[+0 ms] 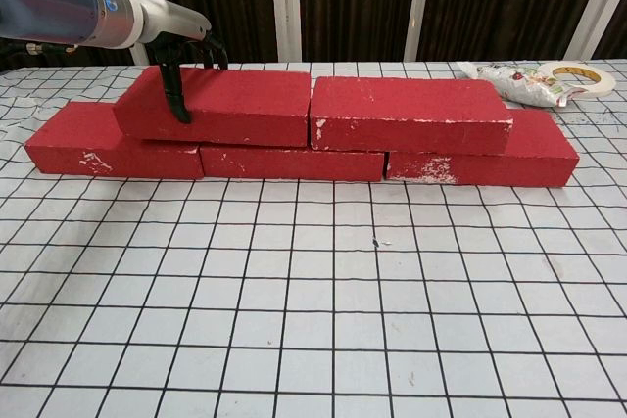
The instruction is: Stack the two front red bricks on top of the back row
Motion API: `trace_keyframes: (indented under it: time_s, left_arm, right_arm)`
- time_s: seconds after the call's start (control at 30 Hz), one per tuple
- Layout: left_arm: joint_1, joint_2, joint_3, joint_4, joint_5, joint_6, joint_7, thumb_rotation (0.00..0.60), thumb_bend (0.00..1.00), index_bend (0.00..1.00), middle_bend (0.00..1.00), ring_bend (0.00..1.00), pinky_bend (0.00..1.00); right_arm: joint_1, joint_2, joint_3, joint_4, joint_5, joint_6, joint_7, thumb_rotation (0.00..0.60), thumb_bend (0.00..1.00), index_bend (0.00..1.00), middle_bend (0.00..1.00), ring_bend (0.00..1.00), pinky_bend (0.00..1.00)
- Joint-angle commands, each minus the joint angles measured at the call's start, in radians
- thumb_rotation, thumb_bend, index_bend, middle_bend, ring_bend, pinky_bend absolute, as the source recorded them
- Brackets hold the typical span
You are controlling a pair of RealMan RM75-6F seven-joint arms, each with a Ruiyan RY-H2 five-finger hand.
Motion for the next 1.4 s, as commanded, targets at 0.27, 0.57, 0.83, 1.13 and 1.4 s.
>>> trace_keyframes:
  time_s: [0.27, 0.57, 0.83, 1.13, 1.4]
  left_arm:
    - [0.004, -0.008, -0.005, 0.006, -0.005, 0.001, 0.007, 0.6, 0.02, 0.26, 0.19, 0.06, 0.12]
    - [0.003, -0.011, -0.008, 0.005, -0.017, 0.008, 0.024, 0.6, 0.0, 0.25, 0.18, 0.06, 0.12]
    - [0.002, -0.012, -0.014, 0.004, -0.026, 0.009, 0.033, 0.6, 0.0, 0.22, 0.16, 0.06, 0.11]
    - [0.003, -0.021, -0.023, 0.005, -0.022, 0.014, 0.034, 0.6, 0.0, 0.22, 0.17, 0.06, 0.11]
    - [0.006, -0.025, -0.034, 0.0, -0.037, 0.032, 0.038, 0.6, 0.0, 0.22, 0.16, 0.06, 0.11]
  right_arm:
    - [0.001, 0.0, 0.001, 0.001, 0.003, -0.001, 0.0, 0.6, 0.24, 0.05, 0.0, 0.0, 0.0]
    - [0.001, -0.001, 0.001, 0.001, 0.004, 0.001, -0.001, 0.6, 0.24, 0.05, 0.0, 0.0, 0.0]
    - [0.002, -0.002, 0.002, 0.001, 0.008, 0.0, -0.004, 0.6, 0.24, 0.05, 0.0, 0.0, 0.0]
    - [0.001, 0.0, 0.004, 0.0, 0.011, 0.002, 0.0, 0.6, 0.24, 0.05, 0.0, 0.0, 0.0]
    - [0.001, -0.001, 0.003, 0.0, 0.012, 0.002, 0.0, 0.6, 0.24, 0.05, 0.0, 0.0, 0.0]
